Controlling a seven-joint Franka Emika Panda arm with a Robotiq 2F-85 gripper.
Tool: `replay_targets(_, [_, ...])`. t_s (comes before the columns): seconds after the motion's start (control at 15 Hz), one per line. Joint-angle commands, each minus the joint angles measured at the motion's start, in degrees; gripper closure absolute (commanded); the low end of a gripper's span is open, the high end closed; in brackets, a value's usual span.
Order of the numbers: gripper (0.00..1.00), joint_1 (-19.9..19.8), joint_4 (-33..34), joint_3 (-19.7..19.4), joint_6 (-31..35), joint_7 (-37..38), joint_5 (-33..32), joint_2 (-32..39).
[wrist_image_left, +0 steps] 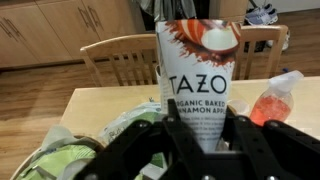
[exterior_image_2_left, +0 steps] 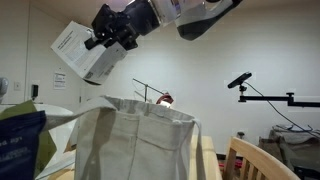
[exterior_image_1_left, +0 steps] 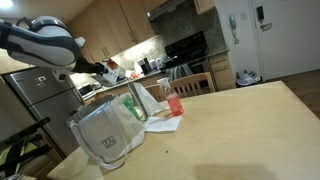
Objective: Pick up the three objects from the table, put them in the carrier bag and move the bag to the center of the table
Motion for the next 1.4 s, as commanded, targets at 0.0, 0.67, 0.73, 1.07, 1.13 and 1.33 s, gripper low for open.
replay_targets(0.0, [0.85,-0.77,-2.75,1.75,-0.40,1.02,-1.17,-2.50])
replay_targets(0.67, [0.85,-0.75,-13.17,4.03,-1.59,0.30,-4.88,-10.00])
replay_targets(0.73, [0.85,-0.89,-14.17,4.11,-1.41,0.32,-5.42,-10.78])
replay_targets(1.07, [0.85,-1.55,-19.61,4.29,-1.88,0.42,-8.08,-14.44])
replay_targets(1.13, [0.85,-1.78,-20.54,4.24,-1.91,0.34,-8.65,-14.65])
replay_targets(1.33, [0.85,-2.54,-22.94,4.09,-2.26,0.88,-9.25,-14.58])
